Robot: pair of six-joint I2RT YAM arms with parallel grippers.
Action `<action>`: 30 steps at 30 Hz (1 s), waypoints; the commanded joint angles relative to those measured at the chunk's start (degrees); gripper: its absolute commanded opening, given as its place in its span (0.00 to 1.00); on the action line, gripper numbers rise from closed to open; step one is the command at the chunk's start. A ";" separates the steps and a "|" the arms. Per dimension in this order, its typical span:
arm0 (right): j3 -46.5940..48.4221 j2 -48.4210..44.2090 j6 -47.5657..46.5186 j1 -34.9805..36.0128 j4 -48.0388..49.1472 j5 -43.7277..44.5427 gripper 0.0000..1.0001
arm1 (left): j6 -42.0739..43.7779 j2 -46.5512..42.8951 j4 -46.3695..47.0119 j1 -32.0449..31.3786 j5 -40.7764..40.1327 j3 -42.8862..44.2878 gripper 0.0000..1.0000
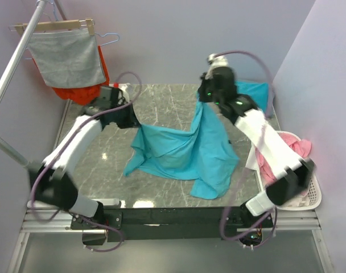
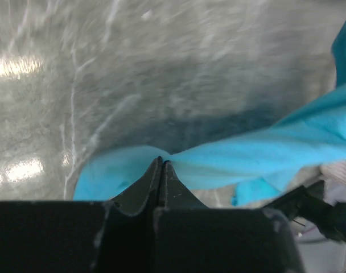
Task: Fold and stack the t-shirts
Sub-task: Flatten the tshirt out
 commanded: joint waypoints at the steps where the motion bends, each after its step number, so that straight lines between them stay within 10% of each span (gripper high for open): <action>1: -1.35 9.93 0.05 -1.37 2.78 2.82 0.00 | -2.29 11.08 12.54 0.12 -4.10 -2.83 0.01; 5: 7.77 26.69 1.19 -3.83 0.69 4.14 0.00 | -3.52 24.68 14.49 0.56 -9.53 4.52 0.01; 9: 17.35 37.19 2.51 -6.38 -0.37 6.06 0.00 | -5.28 31.75 15.62 2.31 -15.01 11.66 0.36; 11: 19.21 39.47 2.51 -7.09 1.82 8.61 0.00 | -5.97 32.28 20.27 3.89 -15.79 12.64 0.31; 13: 20.27 40.36 2.69 -8.14 4.54 9.50 0.00 | -6.60 32.02 23.70 5.04 -16.32 13.16 0.99; 18: 20.80 40.98 2.60 -9.38 5.79 9.94 0.21 | -5.02 29.39 22.49 6.10 -9.27 12.47 0.99; 19: 18.62 39.33 2.34 -9.38 5.96 9.51 0.60 | -5.28 28.34 21.79 5.93 -6.86 10.11 1.00; 22: 11.26 33.98 2.95 -9.38 7.01 7.23 0.89 | -5.46 22.63 21.17 3.03 -2.18 1.69 1.00; 30: -6.08 21.83 6.73 -8.59 7.45 -3.67 0.91 | -8.00 12.78 19.42 -7.52 -1.11 -13.28 0.99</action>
